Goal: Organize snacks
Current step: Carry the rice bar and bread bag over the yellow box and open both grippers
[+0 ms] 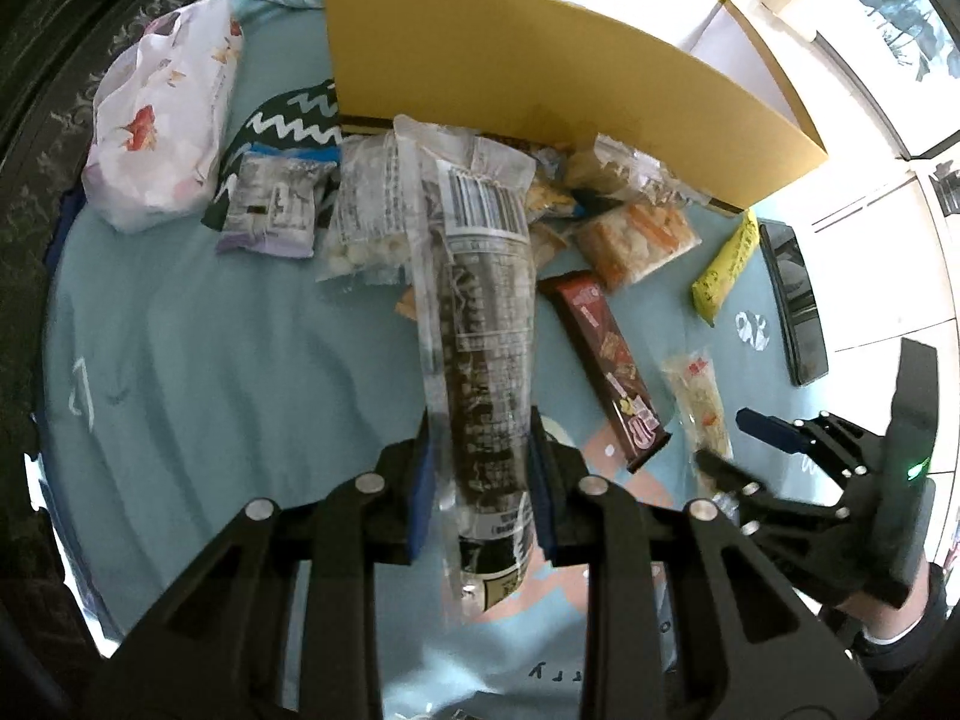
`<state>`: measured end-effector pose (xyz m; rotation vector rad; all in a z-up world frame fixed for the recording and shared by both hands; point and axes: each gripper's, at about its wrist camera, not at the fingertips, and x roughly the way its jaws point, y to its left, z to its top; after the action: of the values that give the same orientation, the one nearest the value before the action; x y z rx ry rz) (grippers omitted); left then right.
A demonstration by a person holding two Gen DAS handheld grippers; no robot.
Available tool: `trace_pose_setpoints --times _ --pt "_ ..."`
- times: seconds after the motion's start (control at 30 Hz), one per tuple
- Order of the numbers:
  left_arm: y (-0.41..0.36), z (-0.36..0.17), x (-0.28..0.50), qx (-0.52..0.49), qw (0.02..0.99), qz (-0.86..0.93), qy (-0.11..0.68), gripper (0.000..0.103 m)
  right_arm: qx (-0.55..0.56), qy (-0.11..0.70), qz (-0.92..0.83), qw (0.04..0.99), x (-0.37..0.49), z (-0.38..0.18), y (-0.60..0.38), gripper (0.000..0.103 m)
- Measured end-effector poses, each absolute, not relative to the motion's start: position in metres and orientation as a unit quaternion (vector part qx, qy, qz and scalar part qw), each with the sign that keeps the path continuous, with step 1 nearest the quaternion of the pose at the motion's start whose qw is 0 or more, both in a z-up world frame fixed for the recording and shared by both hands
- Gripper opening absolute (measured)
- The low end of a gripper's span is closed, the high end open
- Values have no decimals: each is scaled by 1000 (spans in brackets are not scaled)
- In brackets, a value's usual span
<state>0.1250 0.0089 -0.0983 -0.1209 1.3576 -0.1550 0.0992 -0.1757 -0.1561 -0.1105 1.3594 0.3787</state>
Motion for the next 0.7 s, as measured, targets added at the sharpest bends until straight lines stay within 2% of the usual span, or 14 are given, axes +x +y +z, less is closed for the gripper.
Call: trace_pose_setpoints --times 0.1,0.17,0.5,0.7 --pt "6 -104 123 -55 770 -73 632 27 -94 613 173 765 94 -163 -164 50" --pt "3 -106 122 -53 768 -76 634 27 -101 609 178 766 91 -159 -161 30" --pt "1 -96 117 -46 777 -81 622 27 2 589 192 785 99 -107 -196 30" --pt "-2 -62 120 -35 799 -98 592 27 29 539 203 817 114 -56 -210 30"
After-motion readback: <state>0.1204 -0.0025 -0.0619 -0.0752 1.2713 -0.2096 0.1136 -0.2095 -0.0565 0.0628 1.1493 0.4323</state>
